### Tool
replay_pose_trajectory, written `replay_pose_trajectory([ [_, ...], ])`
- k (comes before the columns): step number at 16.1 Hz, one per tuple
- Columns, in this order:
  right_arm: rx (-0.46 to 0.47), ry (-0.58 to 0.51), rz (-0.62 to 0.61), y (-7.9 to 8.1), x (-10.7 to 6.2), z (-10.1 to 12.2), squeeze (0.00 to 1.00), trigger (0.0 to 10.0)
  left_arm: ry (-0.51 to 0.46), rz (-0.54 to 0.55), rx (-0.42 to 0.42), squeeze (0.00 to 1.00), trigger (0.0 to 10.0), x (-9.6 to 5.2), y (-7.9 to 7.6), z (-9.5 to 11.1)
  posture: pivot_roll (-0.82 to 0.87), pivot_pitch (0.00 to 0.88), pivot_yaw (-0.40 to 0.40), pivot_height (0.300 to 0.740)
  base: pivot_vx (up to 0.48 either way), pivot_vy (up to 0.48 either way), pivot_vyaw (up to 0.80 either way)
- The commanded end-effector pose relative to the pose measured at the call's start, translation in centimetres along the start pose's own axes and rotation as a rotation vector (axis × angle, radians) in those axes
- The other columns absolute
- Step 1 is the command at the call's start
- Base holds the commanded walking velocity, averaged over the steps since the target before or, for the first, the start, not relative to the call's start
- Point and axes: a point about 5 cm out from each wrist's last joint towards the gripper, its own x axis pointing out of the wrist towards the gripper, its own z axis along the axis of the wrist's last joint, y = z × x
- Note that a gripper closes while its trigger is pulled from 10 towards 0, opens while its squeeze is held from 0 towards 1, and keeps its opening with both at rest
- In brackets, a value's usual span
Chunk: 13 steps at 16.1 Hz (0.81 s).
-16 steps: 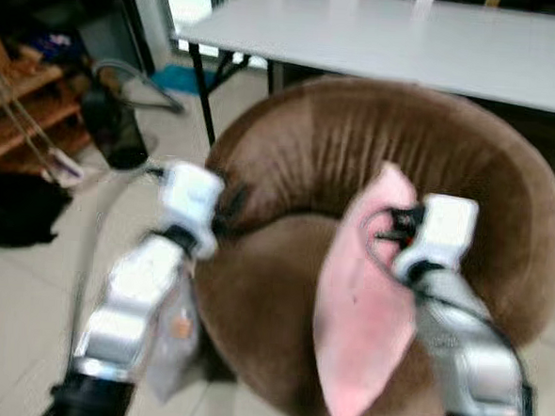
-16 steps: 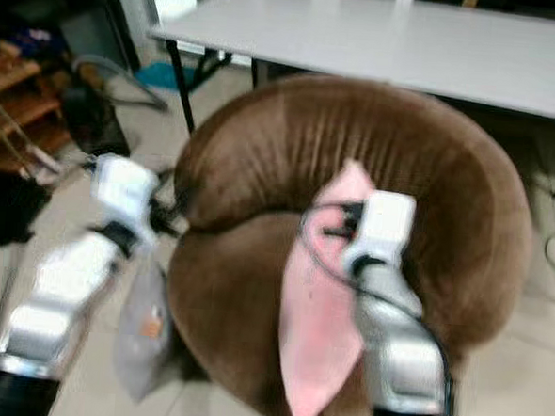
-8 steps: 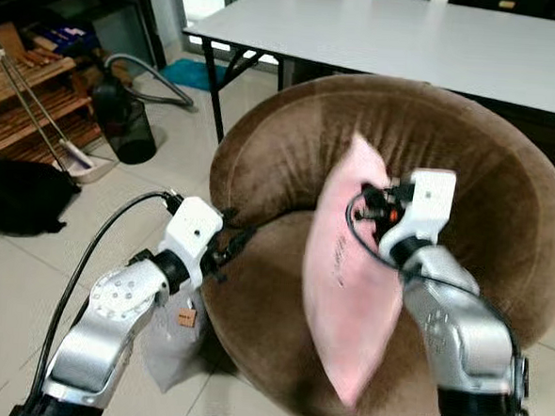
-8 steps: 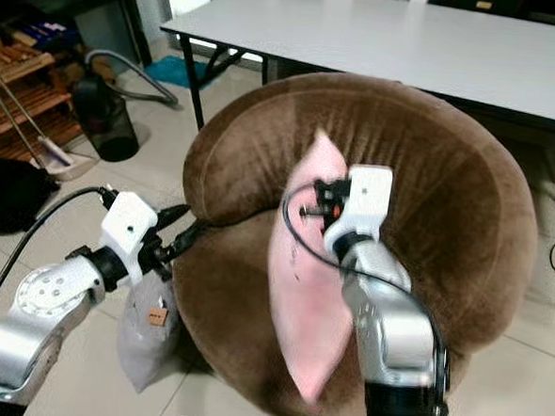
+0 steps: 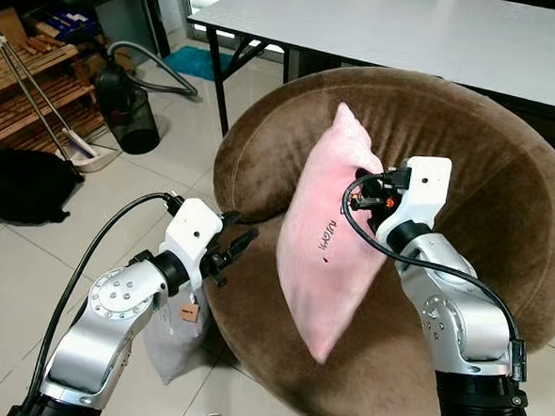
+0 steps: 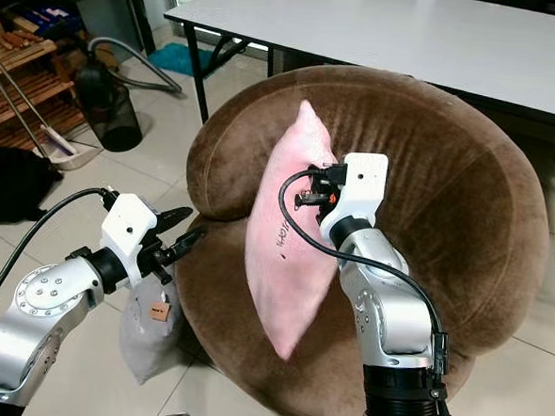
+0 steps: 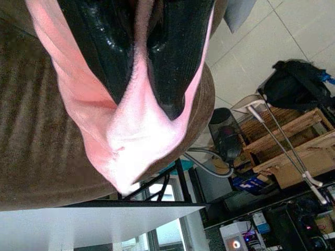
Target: Move the pillow to the sofa from floor
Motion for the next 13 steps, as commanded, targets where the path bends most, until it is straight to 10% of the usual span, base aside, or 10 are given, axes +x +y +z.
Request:
replay_pose_trajectory([
  [1, 0.002, -0.030, 0.021, 0.3, 0.1, 0.6, 0.00, 10.0, -0.001, -0.015, 0.007, 0.00, 10.0, -0.2, 0.0, 0.2, 0.00, 0.064, 0.060, 0.740, 0.000, 0.000, 0.00],
  [8, 0.002, -0.030, 0.021, 0.3, 0.1, 0.6, 0.00, 10.0, -0.001, -0.015, 0.007, 0.00, 10.0, -0.2, 0.0, 0.2, 0.00, 0.064, 0.060, 0.740, 0.000, 0.000, 0.00],
  [9, -0.120, 0.012, -0.131, -3.9, 4.2, 0.5, 1.00, 10.0, 0.036, -0.033, 0.004, 0.00, 10.0, -1.8, -0.3, 0.2, 0.13, 0.193, 0.055, 0.740, 0.000, 0.000, 0.00],
  [10, -0.254, 0.042, -0.319, -8.9, 6.3, 1.5, 1.00, 10.0, 0.068, -0.037, 0.006, 0.00, 10.0, -3.4, -0.7, 0.4, 0.12, 0.192, 0.056, 0.740, 0.000, 0.000, 0.00],
  [13, -0.283, 0.056, -0.347, -9.7, 6.4, 1.6, 1.00, 10.0, 0.060, -0.029, 0.007, 0.00, 10.0, -3.3, -0.7, 0.5, 0.12, 0.185, 0.059, 0.740, 0.000, 0.000, 0.00],
])
